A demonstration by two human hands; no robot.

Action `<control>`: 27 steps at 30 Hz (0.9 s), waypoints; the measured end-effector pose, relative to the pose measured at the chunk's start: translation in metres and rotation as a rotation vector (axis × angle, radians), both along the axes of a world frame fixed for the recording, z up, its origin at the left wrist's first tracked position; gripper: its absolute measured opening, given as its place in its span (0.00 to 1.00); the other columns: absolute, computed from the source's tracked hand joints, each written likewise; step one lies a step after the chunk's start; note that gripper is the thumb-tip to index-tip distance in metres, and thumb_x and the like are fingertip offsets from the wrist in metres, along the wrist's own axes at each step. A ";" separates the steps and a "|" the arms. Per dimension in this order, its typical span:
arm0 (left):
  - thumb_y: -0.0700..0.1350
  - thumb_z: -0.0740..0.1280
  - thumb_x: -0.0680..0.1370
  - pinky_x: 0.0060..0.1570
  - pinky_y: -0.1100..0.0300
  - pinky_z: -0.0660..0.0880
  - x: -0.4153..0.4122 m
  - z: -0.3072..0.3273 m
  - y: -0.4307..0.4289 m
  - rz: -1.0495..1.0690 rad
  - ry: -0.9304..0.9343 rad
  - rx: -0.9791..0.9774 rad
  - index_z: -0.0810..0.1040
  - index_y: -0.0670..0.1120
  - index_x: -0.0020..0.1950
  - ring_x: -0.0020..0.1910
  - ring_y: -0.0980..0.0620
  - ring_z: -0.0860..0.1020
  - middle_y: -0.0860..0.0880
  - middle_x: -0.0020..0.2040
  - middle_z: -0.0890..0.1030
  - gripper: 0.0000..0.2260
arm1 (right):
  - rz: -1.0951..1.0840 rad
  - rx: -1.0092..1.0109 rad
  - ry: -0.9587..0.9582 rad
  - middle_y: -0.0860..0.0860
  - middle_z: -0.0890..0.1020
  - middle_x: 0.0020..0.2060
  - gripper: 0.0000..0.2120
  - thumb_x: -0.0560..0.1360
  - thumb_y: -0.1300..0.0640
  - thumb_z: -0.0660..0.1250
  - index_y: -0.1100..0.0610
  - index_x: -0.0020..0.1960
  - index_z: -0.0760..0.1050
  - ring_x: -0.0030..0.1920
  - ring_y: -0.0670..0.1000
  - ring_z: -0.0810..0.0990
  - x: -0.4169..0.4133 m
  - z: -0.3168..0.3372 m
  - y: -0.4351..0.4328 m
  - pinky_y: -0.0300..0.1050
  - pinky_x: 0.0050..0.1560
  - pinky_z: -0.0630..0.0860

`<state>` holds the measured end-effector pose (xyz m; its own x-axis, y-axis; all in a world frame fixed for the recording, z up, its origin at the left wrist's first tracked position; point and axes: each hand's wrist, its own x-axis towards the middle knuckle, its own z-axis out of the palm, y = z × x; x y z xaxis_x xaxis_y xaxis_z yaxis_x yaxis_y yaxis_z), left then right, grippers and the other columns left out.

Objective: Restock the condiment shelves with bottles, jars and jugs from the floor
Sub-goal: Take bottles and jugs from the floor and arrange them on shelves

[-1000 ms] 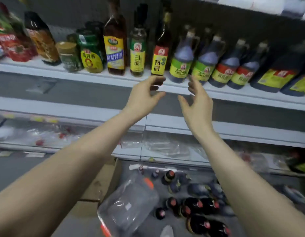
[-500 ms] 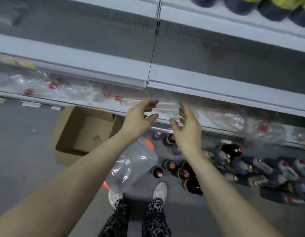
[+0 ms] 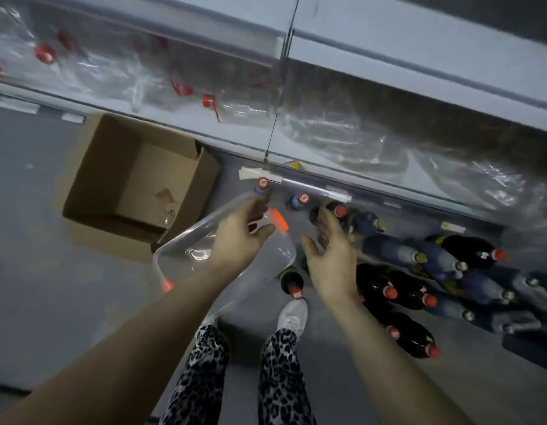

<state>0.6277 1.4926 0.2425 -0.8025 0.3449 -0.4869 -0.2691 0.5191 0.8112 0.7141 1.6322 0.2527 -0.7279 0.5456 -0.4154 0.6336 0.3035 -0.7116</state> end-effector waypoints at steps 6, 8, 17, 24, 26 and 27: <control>0.39 0.72 0.76 0.65 0.58 0.73 0.000 -0.100 0.002 0.024 -0.040 -0.062 0.69 0.49 0.73 0.64 0.54 0.75 0.49 0.65 0.78 0.26 | -0.036 -0.046 -0.080 0.54 0.73 0.72 0.30 0.78 0.62 0.70 0.56 0.78 0.64 0.72 0.51 0.72 -0.005 -0.095 -0.002 0.53 0.72 0.70; 0.40 0.72 0.76 0.64 0.60 0.73 -0.005 -0.130 0.005 0.031 -0.042 -0.075 0.68 0.50 0.74 0.64 0.55 0.75 0.49 0.65 0.77 0.28 | -0.060 -0.061 -0.101 0.53 0.72 0.73 0.31 0.78 0.60 0.70 0.55 0.79 0.62 0.72 0.51 0.71 -0.009 -0.124 0.000 0.53 0.71 0.70; 0.42 0.72 0.76 0.72 0.54 0.66 -0.055 -0.262 0.024 0.001 0.020 -0.133 0.55 0.48 0.80 0.73 0.48 0.67 0.48 0.76 0.67 0.37 | -0.227 -0.021 -0.176 0.56 0.75 0.70 0.34 0.77 0.60 0.71 0.57 0.79 0.60 0.70 0.54 0.74 -0.040 -0.262 0.019 0.47 0.68 0.71; 0.41 0.74 0.74 0.68 0.55 0.71 -0.092 -0.329 0.045 0.020 0.091 -0.141 0.67 0.45 0.74 0.67 0.49 0.75 0.45 0.67 0.78 0.30 | -0.325 -0.045 -0.158 0.53 0.77 0.68 0.28 0.78 0.55 0.70 0.56 0.75 0.66 0.68 0.52 0.75 -0.062 -0.335 0.033 0.37 0.60 0.67; 0.41 0.74 0.74 0.66 0.54 0.73 -0.103 -0.340 0.049 0.034 0.121 -0.143 0.74 0.45 0.69 0.63 0.50 0.78 0.46 0.62 0.80 0.24 | -0.346 -0.041 -0.123 0.52 0.80 0.64 0.23 0.79 0.53 0.70 0.56 0.72 0.71 0.65 0.51 0.76 -0.068 -0.349 0.038 0.31 0.53 0.64; 0.43 0.74 0.74 0.64 0.56 0.74 -0.107 -0.342 0.050 0.021 0.156 -0.173 0.76 0.46 0.67 0.61 0.51 0.79 0.47 0.60 0.82 0.22 | -0.356 -0.047 -0.106 0.52 0.80 0.63 0.22 0.79 0.53 0.69 0.56 0.71 0.71 0.64 0.51 0.77 -0.072 -0.354 0.040 0.30 0.52 0.63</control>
